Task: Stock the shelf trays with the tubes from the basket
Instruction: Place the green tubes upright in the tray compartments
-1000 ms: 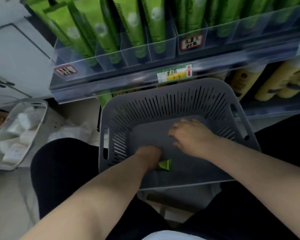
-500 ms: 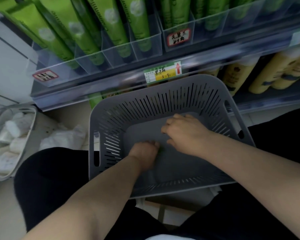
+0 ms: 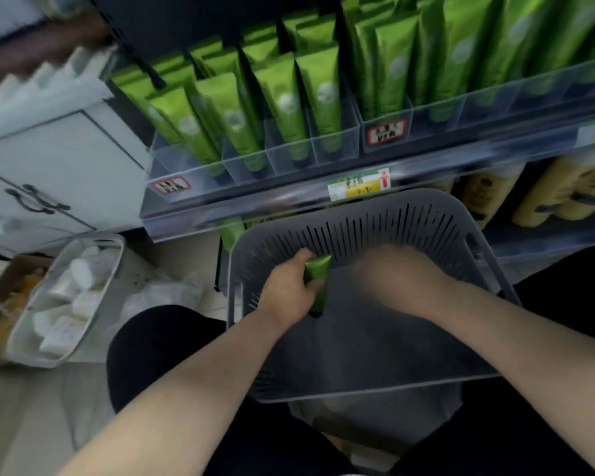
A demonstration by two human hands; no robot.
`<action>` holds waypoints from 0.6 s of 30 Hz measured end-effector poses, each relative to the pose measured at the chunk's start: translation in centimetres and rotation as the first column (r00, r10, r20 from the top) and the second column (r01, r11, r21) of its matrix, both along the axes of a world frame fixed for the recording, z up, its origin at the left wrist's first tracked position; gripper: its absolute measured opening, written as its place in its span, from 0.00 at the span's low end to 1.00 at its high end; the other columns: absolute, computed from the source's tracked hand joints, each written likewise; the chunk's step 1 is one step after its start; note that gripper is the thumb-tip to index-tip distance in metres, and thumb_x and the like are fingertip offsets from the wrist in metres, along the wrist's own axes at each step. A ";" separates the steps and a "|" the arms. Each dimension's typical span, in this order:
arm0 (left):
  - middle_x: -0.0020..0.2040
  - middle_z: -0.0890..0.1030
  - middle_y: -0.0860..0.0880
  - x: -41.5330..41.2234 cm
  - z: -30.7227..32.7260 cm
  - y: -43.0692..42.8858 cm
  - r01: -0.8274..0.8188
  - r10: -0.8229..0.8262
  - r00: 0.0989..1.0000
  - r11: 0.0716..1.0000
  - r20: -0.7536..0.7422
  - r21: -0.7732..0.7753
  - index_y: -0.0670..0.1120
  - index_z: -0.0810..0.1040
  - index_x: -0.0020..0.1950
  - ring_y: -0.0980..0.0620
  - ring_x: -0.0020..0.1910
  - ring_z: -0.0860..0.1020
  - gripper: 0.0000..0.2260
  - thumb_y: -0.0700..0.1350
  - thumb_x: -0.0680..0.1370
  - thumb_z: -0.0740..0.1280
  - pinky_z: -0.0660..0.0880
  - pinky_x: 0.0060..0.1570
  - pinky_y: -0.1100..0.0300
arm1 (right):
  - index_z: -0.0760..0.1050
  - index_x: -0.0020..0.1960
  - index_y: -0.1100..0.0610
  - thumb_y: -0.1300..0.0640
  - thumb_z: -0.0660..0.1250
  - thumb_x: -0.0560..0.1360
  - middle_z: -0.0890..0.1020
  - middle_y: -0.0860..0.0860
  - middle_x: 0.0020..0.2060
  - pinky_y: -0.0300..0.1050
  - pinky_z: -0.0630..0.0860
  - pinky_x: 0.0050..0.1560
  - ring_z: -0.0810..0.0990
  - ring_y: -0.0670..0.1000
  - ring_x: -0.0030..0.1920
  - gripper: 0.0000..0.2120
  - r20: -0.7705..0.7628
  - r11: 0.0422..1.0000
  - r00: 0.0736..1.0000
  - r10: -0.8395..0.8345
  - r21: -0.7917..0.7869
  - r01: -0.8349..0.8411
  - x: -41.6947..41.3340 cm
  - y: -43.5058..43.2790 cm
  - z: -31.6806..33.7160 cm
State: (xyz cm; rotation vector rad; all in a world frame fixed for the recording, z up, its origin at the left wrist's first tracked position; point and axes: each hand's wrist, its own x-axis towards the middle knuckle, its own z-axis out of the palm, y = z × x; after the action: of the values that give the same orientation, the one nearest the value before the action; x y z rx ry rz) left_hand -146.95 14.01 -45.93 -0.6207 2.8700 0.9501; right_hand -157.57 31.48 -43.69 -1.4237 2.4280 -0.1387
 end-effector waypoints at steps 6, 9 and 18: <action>0.39 0.81 0.44 -0.1 9.0 -2.3 -0.129 0.128 0.939 0.991 -0.318 0.018 0.45 0.75 0.57 0.47 0.38 0.80 0.12 0.49 0.77 0.68 0.77 0.42 0.52 | 0.71 0.66 0.49 0.55 0.61 0.78 0.77 0.49 0.59 0.50 0.74 0.54 0.74 0.52 0.58 0.16 -0.122 0.990 0.992 -0.028 -0.143 0.011 0.0 -3.0 5.7; 0.36 0.79 0.49 0.4 13.4 -4.3 -0.209 0.185 0.867 0.978 -0.463 0.000 0.45 0.74 0.57 0.48 0.37 0.80 0.12 0.47 0.76 0.70 0.79 0.41 0.49 | 0.72 0.65 0.50 0.56 0.62 0.77 0.79 0.51 0.57 0.52 0.77 0.48 0.76 0.54 0.55 0.16 -0.181 0.958 0.983 -0.034 -0.287 -0.020 0.5 -6.5 9.6; 0.42 0.79 0.46 1.3 21.6 -13.8 -0.496 0.353 0.686 0.867 -0.636 -0.054 0.44 0.71 0.59 0.43 0.42 0.78 0.09 0.43 0.79 0.63 0.73 0.42 0.55 | 0.71 0.66 0.52 0.55 0.63 0.78 0.77 0.51 0.62 0.52 0.77 0.50 0.76 0.54 0.58 0.17 -0.263 0.909 0.965 -0.019 -0.405 -0.093 1.3 -13.5 16.6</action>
State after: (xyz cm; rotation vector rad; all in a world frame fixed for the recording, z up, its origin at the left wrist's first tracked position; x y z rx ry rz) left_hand -145.68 0.18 -24.31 -1.2729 3.5301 1.0366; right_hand -156.30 17.97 -27.06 -1.7639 2.6956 -0.5183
